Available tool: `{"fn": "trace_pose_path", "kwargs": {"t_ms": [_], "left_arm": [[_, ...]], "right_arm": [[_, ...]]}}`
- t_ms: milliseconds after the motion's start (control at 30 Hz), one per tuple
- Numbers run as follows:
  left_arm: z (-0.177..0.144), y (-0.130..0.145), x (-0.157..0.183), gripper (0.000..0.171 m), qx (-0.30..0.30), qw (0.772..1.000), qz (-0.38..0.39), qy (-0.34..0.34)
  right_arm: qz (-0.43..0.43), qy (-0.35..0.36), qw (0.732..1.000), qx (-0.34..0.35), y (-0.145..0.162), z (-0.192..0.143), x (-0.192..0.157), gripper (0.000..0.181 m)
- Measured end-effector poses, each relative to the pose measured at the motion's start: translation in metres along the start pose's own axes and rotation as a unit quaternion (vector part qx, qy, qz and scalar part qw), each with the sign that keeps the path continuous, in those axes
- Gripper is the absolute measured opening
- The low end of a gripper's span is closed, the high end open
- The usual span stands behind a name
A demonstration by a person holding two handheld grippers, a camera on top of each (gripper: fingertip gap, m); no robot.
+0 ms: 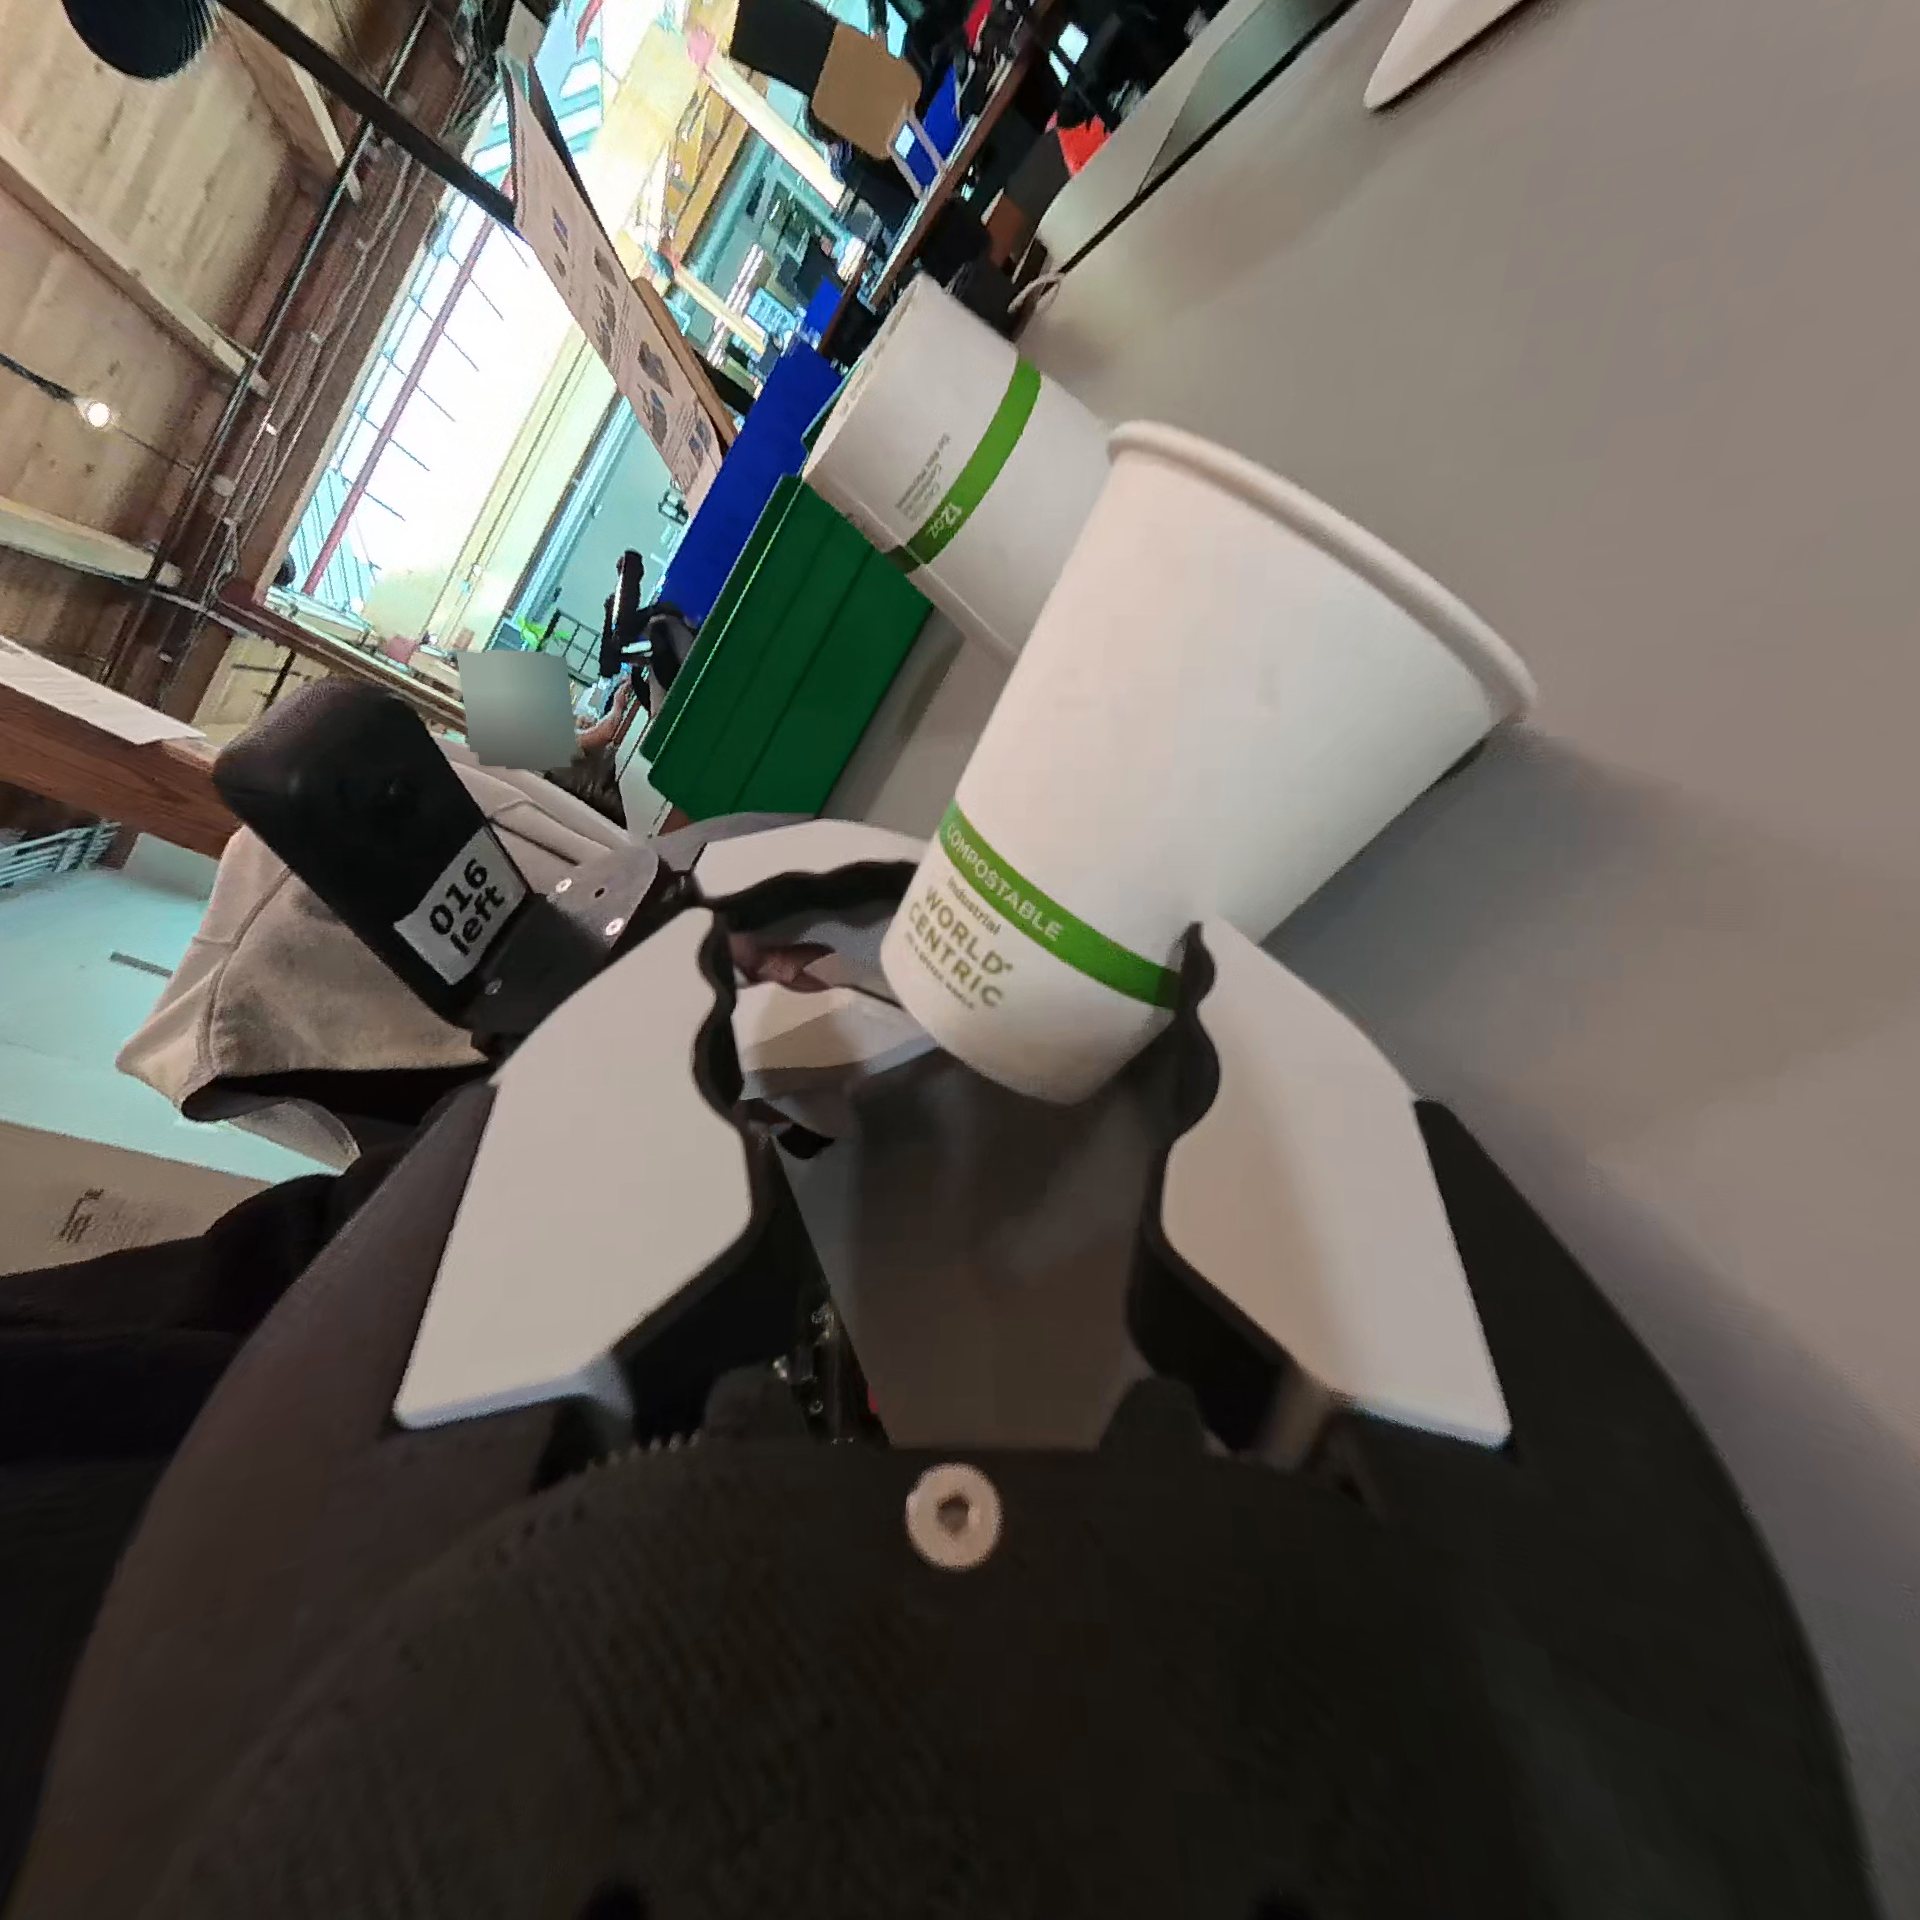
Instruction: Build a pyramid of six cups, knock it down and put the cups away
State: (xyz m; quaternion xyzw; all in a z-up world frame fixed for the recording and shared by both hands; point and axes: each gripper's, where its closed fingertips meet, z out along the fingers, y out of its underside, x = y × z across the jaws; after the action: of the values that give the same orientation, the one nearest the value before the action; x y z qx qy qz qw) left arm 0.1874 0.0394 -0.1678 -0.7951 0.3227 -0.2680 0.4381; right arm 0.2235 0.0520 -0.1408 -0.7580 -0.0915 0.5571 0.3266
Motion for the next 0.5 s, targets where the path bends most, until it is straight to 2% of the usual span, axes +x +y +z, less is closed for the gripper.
{"fn": "trace_pose_path", "kwargs": {"t_ms": [67, 200, 333, 433, 500], "left_arm": [[0.001, 0.002, -0.003, 0.053, -0.008, 1.000, 0.002, -0.008], [0.001, 0.002, -0.006, 0.065, -0.010, 1.000, 0.002, -0.013], [0.003, -0.012, -0.017, 0.076, 0.007, 0.999, -0.027, -0.024], [0.017, -0.008, -0.017, 0.086, -0.053, 0.997, -0.058, -0.009], [0.023, 0.002, -0.024, 0.091, -0.083, 0.995, -0.052, -0.037]], "right_arm": [[0.000, 0.000, 1.000, -0.019, 0.007, 0.003, -0.001, 0.083], [-0.023, 0.023, 0.998, -0.045, 0.015, 0.006, 0.003, 0.082], [-0.045, 0.046, 0.997, -0.041, 0.012, 0.004, 0.009, 0.082], [-0.040, 0.045, 0.998, -0.035, 0.009, 0.004, 0.010, 0.081], [-0.037, 0.043, 0.998, -0.032, 0.008, 0.003, 0.009, 0.080]]}}
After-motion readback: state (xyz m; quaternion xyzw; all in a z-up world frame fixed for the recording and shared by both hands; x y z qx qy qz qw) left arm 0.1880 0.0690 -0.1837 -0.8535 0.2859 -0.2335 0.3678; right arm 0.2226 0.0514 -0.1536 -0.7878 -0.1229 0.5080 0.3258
